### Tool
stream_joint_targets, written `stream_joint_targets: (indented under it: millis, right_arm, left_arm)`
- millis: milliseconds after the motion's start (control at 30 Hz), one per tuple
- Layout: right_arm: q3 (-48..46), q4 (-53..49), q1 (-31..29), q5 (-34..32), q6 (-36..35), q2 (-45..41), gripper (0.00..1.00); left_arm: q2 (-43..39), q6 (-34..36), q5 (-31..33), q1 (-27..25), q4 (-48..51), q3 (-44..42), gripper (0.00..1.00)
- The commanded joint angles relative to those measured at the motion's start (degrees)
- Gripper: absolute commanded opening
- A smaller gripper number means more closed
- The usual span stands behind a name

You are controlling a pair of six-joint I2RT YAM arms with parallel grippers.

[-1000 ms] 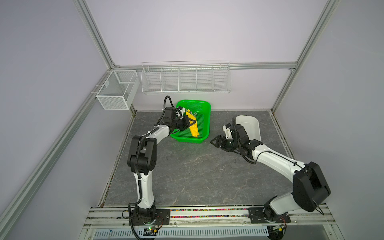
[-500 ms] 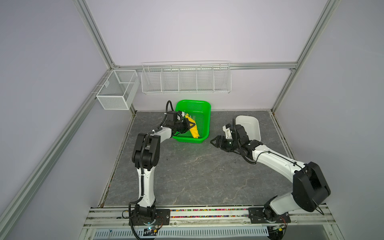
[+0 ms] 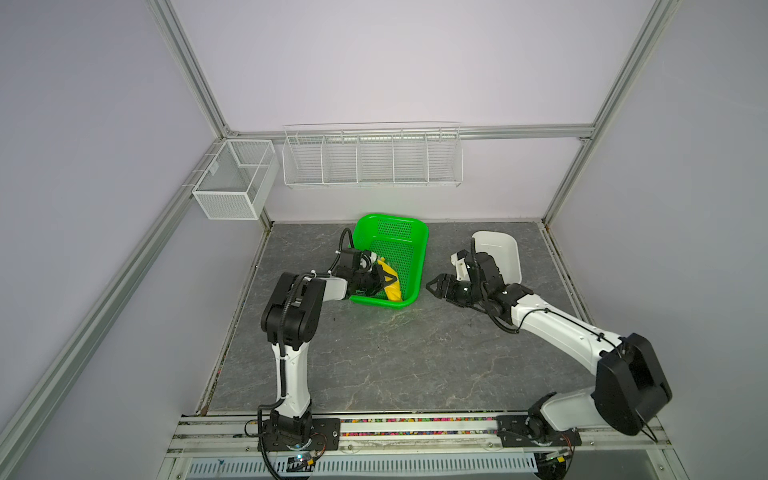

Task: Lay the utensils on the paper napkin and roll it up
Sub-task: 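Lower the bundle into the basket with the left gripper while the right steadies it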

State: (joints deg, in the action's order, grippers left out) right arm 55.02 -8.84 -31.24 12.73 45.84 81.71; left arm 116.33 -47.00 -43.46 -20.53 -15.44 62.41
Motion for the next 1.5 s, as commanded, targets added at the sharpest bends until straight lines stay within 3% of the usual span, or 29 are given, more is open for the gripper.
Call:
stream_joint_targets:
  millis: [0, 233, 367, 533, 733, 967, 1167, 1467]
  right_arm:
    - [-1.50, -1.75, 0.84, -1.74, -0.35, -1.81, 0.63]
    - [-2.95, -1.79, 2.04, -2.09, -0.25, -2.74, 0.63]
    - [-1.73, -3.95, 2.29, -3.40, 0.39, -0.22, 0.65]
    - [1.40, -6.52, 2.16, -3.83, 1.00, 6.12, 0.64]
    - [3.32, -4.31, 1.68, -1.30, -1.82, 11.19, 0.46]
    - [5.22, -9.49, 2.04, -2.12, -10.37, 12.16, 0.26]
    - [5.54, -8.78, 2.16, 0.91, -13.89, 12.49, 0.24]
    - [4.79, -6.37, 2.17, 3.01, -12.51, 12.59, 0.24]
  left_arm:
    - [-5.32, -3.79, 0.64, -2.55, -8.46, -4.43, 0.00]
    - [-9.77, -8.81, 3.73, -9.76, -16.44, -15.10, 0.00]
    - [-11.36, -9.26, 6.01, -12.26, -16.89, -16.65, 0.00]
    - [-11.34, -8.54, 6.50, -13.68, -15.44, -15.52, 0.00]
    - [-10.37, -6.97, 3.13, -13.70, -13.77, -13.32, 0.00]
    - [-7.75, 2.60, 1.32, -13.61, 2.99, -4.45, 0.00]
    - [-3.75, 2.91, 1.06, -13.57, 4.19, -1.07, 0.00]
    - [1.63, 2.83, 0.23, -13.57, 4.23, 4.06, 0.00]
